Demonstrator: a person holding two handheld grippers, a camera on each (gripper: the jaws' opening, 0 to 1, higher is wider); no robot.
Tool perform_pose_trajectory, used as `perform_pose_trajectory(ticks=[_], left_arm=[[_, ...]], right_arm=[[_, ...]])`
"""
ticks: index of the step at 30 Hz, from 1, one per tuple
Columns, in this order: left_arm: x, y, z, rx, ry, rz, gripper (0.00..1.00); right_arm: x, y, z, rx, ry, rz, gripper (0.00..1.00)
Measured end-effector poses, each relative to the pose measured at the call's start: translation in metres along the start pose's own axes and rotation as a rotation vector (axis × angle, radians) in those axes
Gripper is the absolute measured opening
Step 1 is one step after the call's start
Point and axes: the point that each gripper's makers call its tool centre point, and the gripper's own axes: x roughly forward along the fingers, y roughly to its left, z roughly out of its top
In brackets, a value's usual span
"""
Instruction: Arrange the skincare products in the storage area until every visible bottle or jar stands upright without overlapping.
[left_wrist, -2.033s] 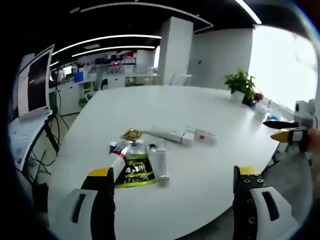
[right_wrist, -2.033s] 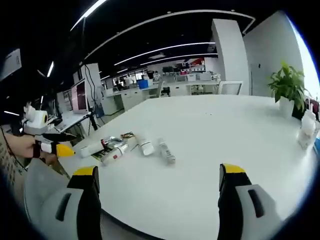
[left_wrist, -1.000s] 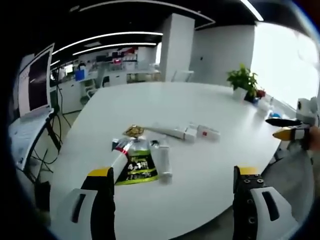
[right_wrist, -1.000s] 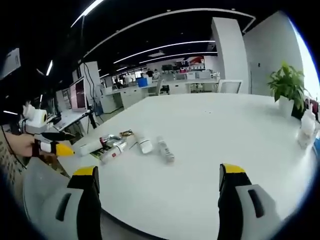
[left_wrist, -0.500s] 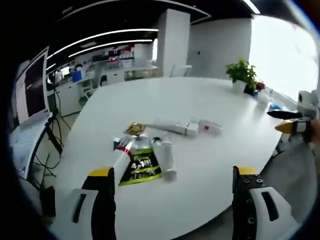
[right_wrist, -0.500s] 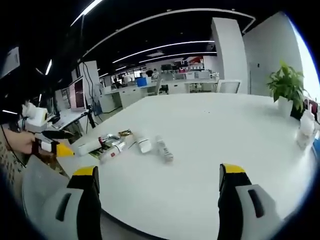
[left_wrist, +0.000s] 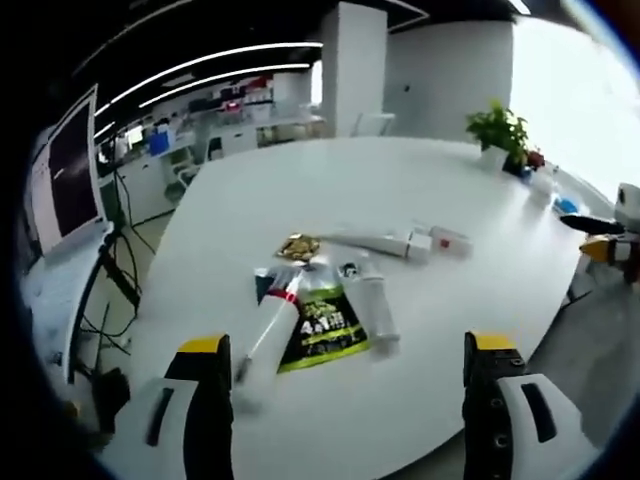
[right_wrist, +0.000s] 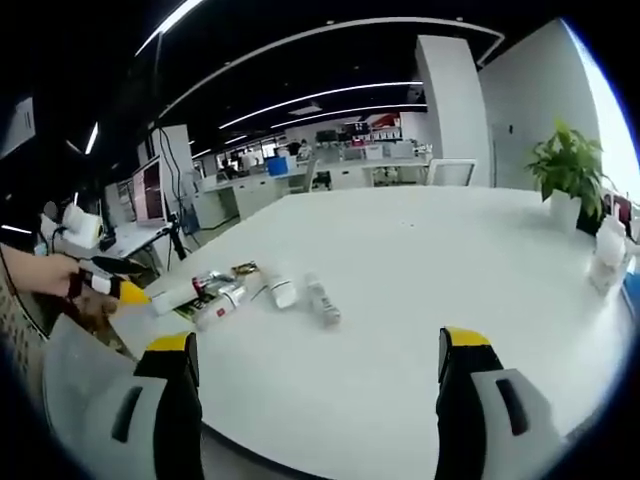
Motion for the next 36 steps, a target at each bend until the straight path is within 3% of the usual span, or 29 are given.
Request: perform_pose_trajectory(ticks=[13, 20, 24, 36], left_arm=[[0.024, 0.032, -0.021, 0.034, 0.179, -0.040, 0.91], [0.035, 0.037, -0.028, 0.073, 0.250, -0.078, 0.89], [0.042, 0.041, -0.034, 0.098, 0.322, -0.098, 0.90], [0.058, 0.054, -0.047, 0.197, 0.508, -0.148, 0.73]], right_arm=[[0.000, -0.002, 0.000, 0.002, 0.003, -0.010, 1.00], [0.000, -0.004, 0.000, 0.008, 0.005, -0.018, 1.00], [0.000, -0.004, 0.000, 0.011, 0.005, -0.021, 1.00], [0.002, -0.006, -0.001, 0.011, 0.016, -0.031, 1.00]])
